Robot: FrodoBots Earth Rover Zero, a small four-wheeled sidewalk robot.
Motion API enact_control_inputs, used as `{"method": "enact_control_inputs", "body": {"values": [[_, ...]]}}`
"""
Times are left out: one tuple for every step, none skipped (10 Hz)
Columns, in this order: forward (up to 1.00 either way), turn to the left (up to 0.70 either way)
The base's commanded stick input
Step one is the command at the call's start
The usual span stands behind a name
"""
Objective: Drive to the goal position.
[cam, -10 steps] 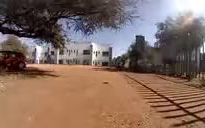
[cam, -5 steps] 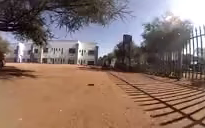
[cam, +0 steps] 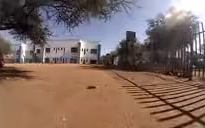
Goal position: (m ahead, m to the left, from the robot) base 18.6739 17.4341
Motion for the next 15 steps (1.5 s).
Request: {"method": "enact_control_inputs", "body": {"values": [[1.0,0.27],[1.0,0.27],[1.0,0.27],[1.0,0.27],[1.0,0.27],[1.0,0.27],[1.0,0.27],[1.0,0.27],[1.0,0.27],[1.0,0.26],[1.0,0.13],[1.0,-0.26],[1.0,-0.14],[1.0,-0.01],[1.0,0.0]]}}
